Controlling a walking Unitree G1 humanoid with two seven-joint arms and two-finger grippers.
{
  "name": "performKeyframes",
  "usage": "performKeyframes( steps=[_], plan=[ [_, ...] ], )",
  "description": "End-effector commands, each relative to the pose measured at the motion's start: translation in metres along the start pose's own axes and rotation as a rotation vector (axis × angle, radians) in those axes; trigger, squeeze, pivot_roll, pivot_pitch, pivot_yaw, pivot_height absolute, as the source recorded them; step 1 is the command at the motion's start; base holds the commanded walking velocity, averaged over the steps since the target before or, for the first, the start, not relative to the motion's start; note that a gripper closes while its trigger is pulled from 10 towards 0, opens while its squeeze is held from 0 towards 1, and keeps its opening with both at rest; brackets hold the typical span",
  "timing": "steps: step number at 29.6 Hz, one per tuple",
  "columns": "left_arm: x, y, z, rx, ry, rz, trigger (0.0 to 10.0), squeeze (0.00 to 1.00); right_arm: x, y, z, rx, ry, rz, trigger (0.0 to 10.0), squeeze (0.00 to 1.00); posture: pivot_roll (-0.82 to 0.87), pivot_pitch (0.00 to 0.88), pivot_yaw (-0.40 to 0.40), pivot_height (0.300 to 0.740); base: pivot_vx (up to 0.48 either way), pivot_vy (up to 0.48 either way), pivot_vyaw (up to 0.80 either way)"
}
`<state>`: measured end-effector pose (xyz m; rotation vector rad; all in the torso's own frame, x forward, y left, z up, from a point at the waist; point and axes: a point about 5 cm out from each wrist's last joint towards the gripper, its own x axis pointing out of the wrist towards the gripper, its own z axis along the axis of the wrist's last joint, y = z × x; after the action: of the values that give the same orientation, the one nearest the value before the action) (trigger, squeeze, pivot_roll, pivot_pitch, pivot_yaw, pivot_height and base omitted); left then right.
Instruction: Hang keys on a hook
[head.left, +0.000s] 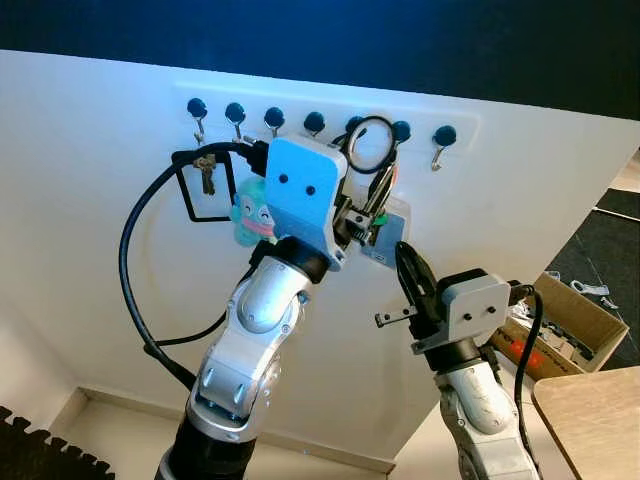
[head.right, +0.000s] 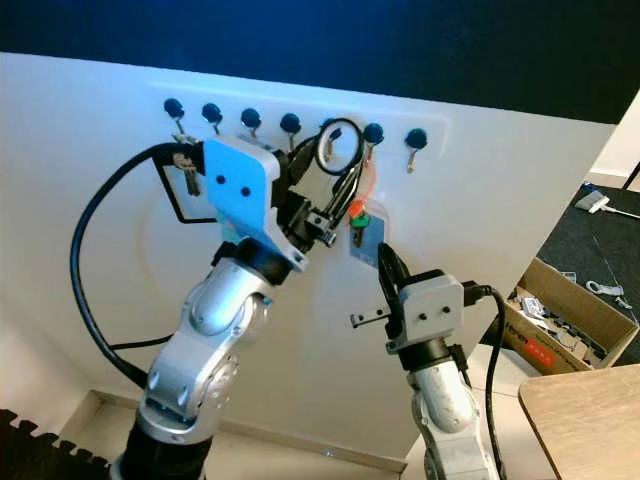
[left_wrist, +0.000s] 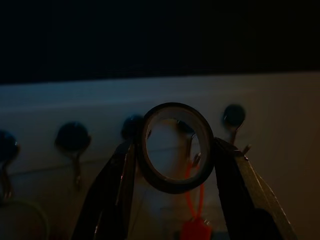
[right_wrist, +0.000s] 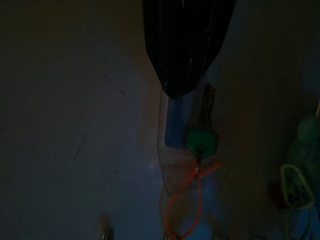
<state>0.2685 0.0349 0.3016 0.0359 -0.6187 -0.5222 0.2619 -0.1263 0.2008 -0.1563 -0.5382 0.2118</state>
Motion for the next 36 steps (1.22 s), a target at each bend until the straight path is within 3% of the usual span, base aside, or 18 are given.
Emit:
performKeyframes(
  steps=[1,20,26,28,36],
  plan=[
    [-0.002,0.003,-0.006,0.027,0.018,0.004,10.0,0.0,-0.001,0.002,-0.004,-0.004,0.018,0.015,10.0,0.0,0.13,0.122,-0.004,0.74,0.0,0.0,0.0],
    [0.0,0.017,-0.028,0.048,0.068,0.11,10.0,0.0,-0.002,0.002,-0.003,-0.004,0.014,0.018,10.0,0.0,0.12,0.12,-0.003,0.74,0.0,0.0,0.0],
    [-0.008,0.007,-0.034,0.047,0.097,0.051,10.0,0.0,-0.002,0.002,-0.003,-0.005,0.018,0.022,10.0,0.0,0.12,0.124,-0.005,0.74,0.0,0.0,0.0],
    [-0.012,-0.005,-0.037,0.05,0.109,0.004,10.0,0.0,-0.002,0.003,-0.004,-0.003,0.022,0.027,10.0,0.0,0.12,0.132,-0.009,0.74,0.0,0.0,0.0],
    [-0.01,-0.014,-0.038,0.042,0.107,-0.012,10.0,0.0,-0.003,0.004,-0.004,-0.001,0.026,0.033,10.0,0.0,0.12,0.135,-0.006,0.74,0.0,0.0,0.0]
  ],
)
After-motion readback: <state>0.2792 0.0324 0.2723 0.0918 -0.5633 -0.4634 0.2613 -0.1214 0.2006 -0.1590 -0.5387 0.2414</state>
